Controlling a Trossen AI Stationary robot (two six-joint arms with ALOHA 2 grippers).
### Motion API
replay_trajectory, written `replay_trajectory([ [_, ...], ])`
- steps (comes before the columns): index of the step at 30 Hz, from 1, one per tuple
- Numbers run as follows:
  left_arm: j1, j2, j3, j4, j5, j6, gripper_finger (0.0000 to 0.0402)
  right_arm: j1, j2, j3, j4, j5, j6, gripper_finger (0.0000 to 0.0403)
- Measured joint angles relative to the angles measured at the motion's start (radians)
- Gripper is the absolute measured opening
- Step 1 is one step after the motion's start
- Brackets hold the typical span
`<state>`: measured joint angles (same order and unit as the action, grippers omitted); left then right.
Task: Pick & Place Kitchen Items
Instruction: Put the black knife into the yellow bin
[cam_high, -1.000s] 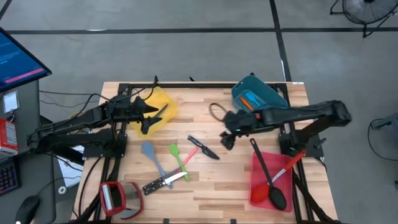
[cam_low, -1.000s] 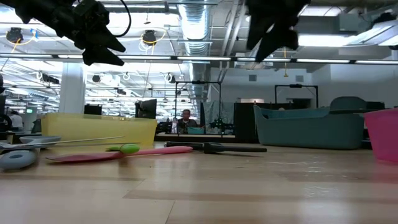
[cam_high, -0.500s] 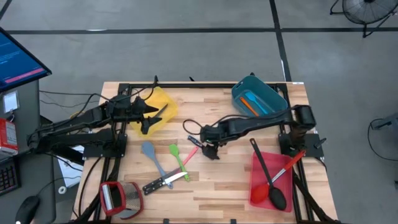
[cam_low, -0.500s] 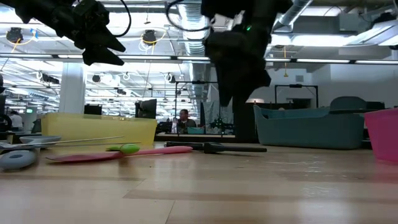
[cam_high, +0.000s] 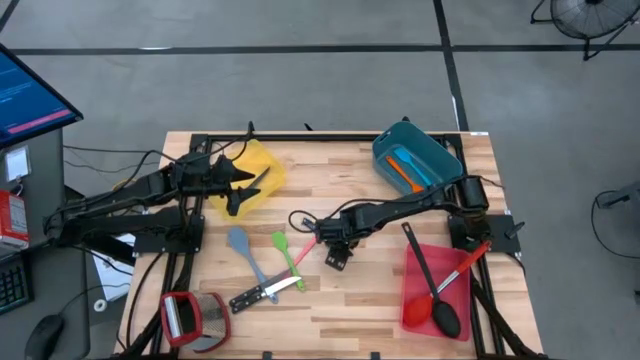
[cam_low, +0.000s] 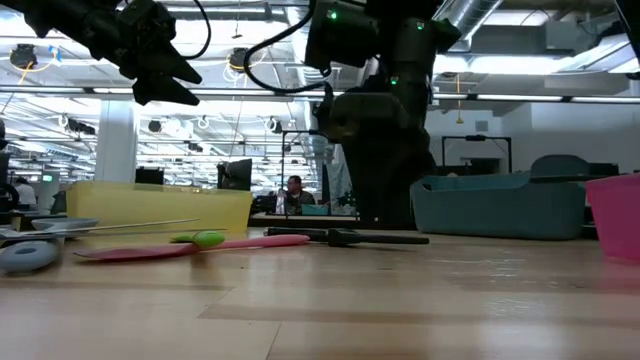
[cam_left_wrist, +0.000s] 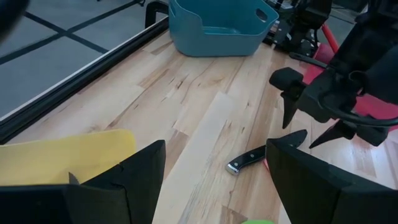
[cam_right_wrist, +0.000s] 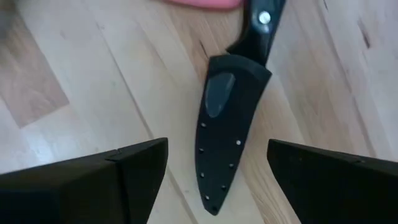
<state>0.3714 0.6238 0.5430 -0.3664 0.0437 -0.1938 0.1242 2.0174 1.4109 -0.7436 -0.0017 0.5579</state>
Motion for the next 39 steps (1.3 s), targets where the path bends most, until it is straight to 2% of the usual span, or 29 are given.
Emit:
replay_trajectory([
  [17,0.0,0.0,0.0,0.0,0.001,0.002,0.0257,-0.013,0.0,-0.03,0.078,-0.023,0.019,0.0271],
  [39,0.0,0.0,0.0,0.001,0.001,0.002,0.0257,-0.005,-0.007,-0.125,0.166,0.083,0.061,0.0271],
])
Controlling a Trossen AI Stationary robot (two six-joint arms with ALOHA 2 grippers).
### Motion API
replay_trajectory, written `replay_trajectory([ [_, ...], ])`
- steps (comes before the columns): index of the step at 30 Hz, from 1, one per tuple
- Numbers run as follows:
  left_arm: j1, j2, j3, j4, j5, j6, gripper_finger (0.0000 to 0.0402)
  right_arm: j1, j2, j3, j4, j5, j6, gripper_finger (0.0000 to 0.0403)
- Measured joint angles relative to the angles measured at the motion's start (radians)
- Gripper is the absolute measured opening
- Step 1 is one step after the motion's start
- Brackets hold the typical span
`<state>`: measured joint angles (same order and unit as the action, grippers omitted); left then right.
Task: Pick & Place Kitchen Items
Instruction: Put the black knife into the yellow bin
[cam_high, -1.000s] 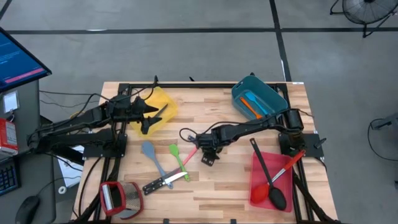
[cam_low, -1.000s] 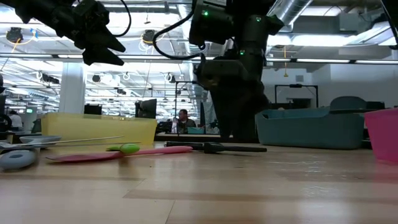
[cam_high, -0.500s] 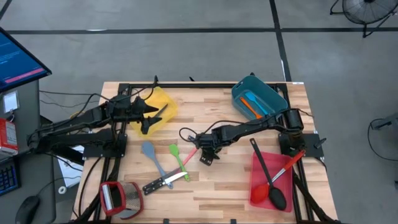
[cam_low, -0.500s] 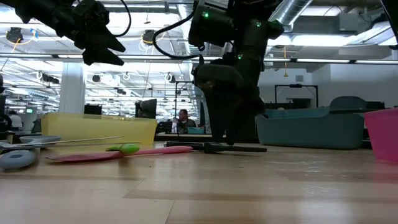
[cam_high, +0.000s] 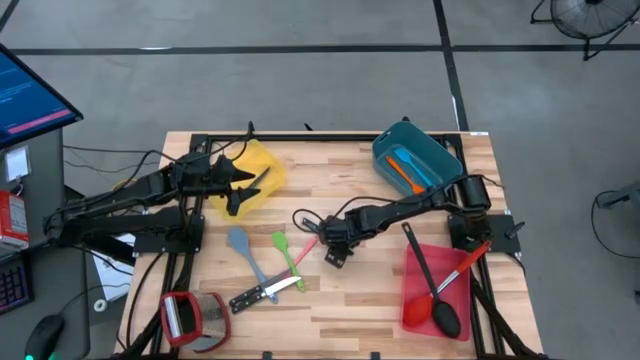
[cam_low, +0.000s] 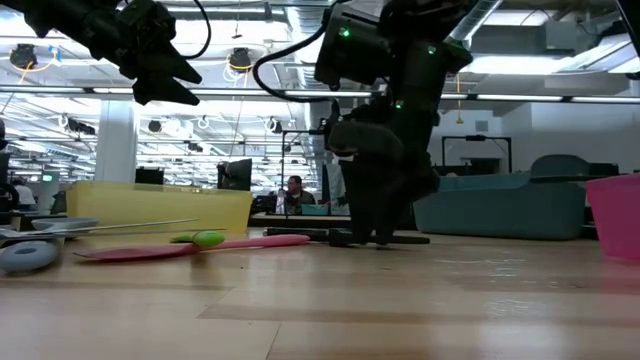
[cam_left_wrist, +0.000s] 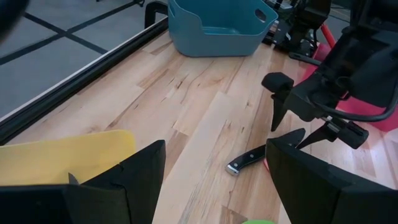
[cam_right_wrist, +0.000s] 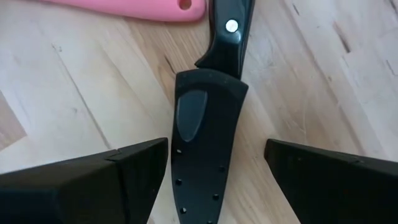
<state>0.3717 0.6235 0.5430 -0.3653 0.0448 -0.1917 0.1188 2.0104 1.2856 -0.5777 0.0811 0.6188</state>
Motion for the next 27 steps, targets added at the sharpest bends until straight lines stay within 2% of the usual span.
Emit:
replay_trajectory([
  [17,0.0,0.0,0.0,0.0,0.0,-0.007,0.0257,0.006,0.056,0.029,-0.068,0.037,-0.027,0.026],
  [20,0.0,0.0,0.0,0.0,-0.004,-0.006,0.0257,-0.002,0.058,0.049,-0.101,0.042,-0.027,0.0226],
  [25,0.0,0.0,0.0,0.001,-0.015,-0.007,0.0257,-0.015,0.06,0.061,-0.122,0.036,-0.024,0.0134],
  [27,0.0,0.0,0.0,0.0,-0.016,-0.006,0.0257,-0.016,0.061,0.068,-0.127,0.038,-0.031,0.0116],
])
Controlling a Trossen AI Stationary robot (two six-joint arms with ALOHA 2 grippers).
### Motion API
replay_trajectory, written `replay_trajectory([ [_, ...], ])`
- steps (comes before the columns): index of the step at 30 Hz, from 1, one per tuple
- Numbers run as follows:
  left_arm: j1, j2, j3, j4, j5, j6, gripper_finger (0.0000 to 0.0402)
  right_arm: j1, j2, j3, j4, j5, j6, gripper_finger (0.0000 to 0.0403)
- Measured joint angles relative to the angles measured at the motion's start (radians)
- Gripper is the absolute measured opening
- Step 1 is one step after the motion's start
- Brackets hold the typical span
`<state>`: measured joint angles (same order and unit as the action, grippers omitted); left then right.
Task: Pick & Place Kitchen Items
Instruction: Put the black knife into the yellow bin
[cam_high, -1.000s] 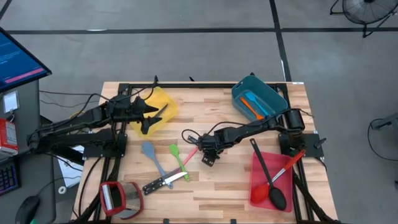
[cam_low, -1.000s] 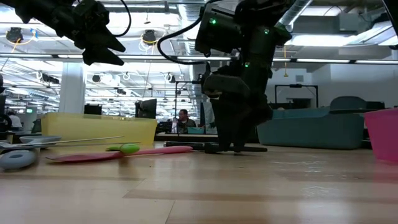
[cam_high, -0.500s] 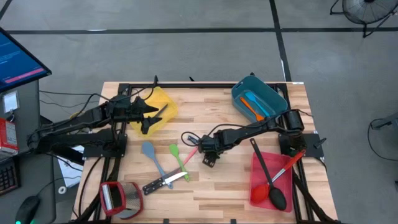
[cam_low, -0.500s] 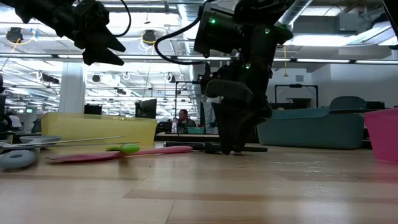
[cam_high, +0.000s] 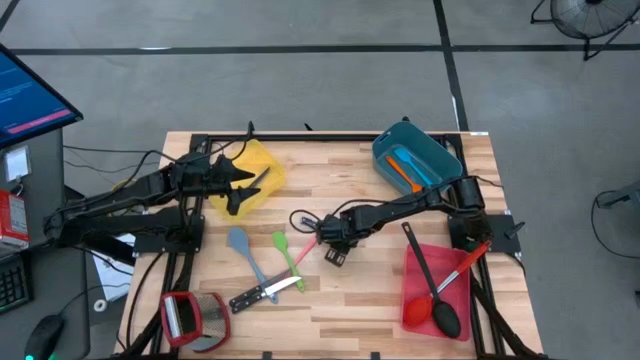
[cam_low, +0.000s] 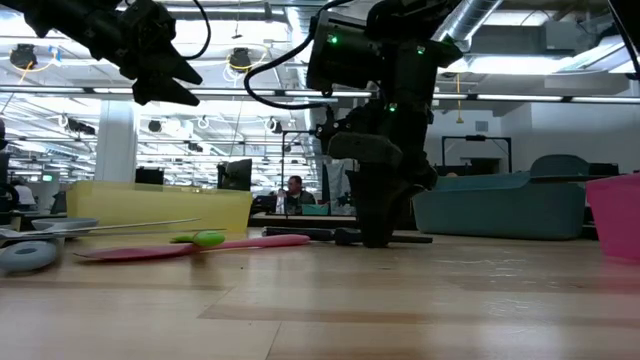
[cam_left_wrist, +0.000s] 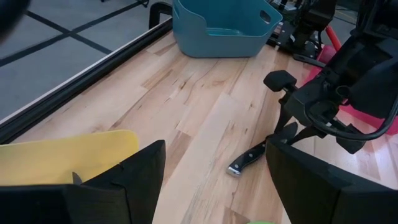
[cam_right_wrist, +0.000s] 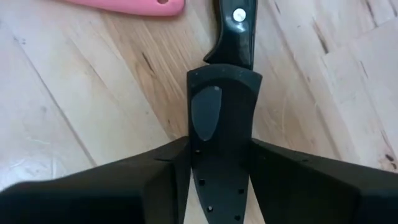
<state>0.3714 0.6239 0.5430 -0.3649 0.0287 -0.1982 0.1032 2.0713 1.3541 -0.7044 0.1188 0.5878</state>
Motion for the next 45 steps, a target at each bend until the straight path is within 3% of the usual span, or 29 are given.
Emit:
replay_trajectory([
  [14,0.0,0.0,0.0,0.0,-0.003,0.008,0.0257,-0.02,-0.005,0.08,-0.04,0.008,-0.048,0.0125],
  [31,0.0,0.0,0.0,0.008,-0.002,0.009,0.0257,-0.028,-0.197,0.085,-0.038,-0.013,-0.039,0.0124],
  [37,0.0,0.0,0.0,0.068,0.094,-0.024,0.026,-0.044,-0.269,0.085,0.021,0.041,-0.022,0.0132],
  [45,0.0,0.0,0.0,0.281,0.215,-0.101,0.026,-0.075,-0.352,0.086,0.143,0.068,-0.026,0.0131],
])
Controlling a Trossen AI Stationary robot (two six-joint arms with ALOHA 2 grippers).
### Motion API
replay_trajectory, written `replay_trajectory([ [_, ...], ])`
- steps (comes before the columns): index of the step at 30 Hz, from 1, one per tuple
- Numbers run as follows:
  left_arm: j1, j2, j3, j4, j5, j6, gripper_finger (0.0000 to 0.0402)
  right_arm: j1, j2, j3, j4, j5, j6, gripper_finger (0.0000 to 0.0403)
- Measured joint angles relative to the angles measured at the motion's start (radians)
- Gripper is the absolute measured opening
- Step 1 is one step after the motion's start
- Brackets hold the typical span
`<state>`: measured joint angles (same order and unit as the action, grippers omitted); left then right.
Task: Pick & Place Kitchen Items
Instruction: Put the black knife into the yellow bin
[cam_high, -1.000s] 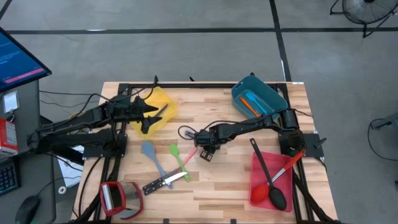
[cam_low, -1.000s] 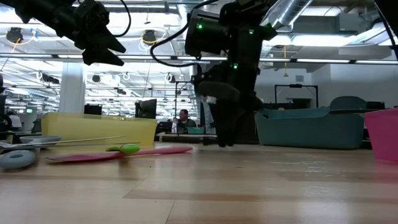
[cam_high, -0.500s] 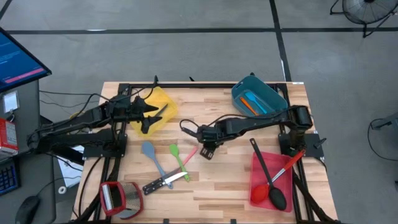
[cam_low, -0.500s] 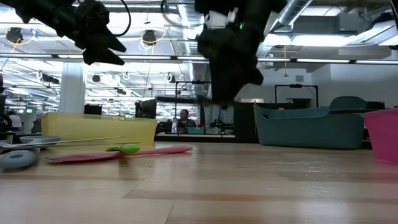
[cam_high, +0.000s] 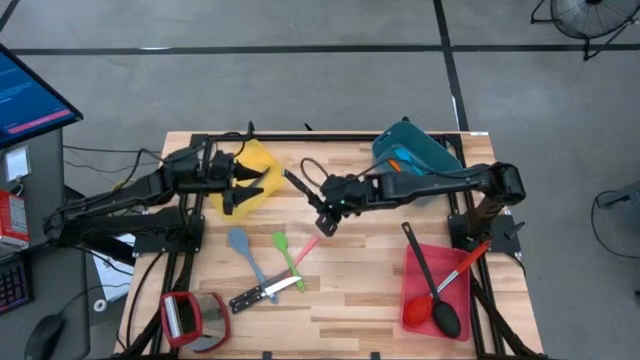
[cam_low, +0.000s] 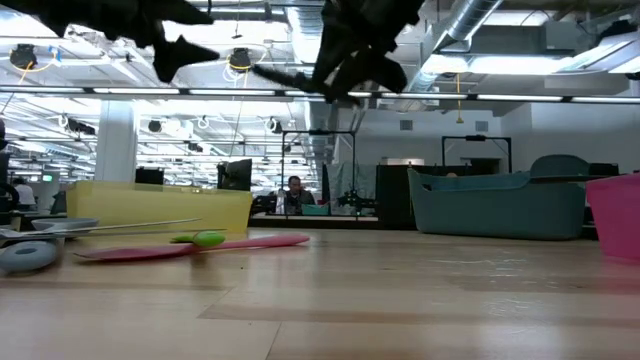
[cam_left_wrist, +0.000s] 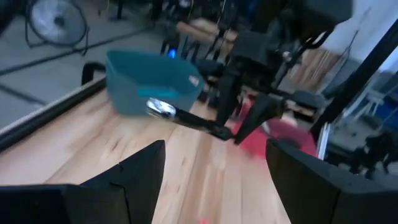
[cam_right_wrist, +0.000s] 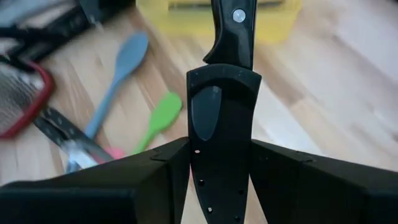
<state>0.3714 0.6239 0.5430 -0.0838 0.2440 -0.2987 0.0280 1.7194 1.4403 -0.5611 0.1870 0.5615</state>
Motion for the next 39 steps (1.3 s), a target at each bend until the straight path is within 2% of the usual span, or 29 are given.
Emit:
replay_trajectory([
  [7,0.0,0.002,0.0,0.045,-0.001,-0.022,0.026,-0.013,-0.048,0.0,0.095,0.001,-0.035,0.0134],
  [12,0.0,0.039,0.0,0.192,0.025,-0.074,0.026,-0.013,-0.056,0.0,0.195,-0.002,-0.059,0.0134],
  [16,0.0,0.1,0.0,0.314,0.05,-0.125,0.026,-0.013,-0.056,0.0,0.26,-0.002,-0.074,0.0136],
  [22,0.0,0.221,0.0,0.413,0.051,-0.152,0.026,-0.013,-0.056,0.0,0.271,-0.002,-0.083,0.0135],
  [29,-0.001,0.343,0.0,0.689,0.132,-0.208,0.026,-0.009,-0.056,0.0,0.273,-0.002,-0.083,0.0135],
  [39,-0.001,0.391,0.0,0.718,0.099,-0.207,0.026,-0.009,-0.055,0.0,0.281,-0.002,-0.096,0.0136],
])
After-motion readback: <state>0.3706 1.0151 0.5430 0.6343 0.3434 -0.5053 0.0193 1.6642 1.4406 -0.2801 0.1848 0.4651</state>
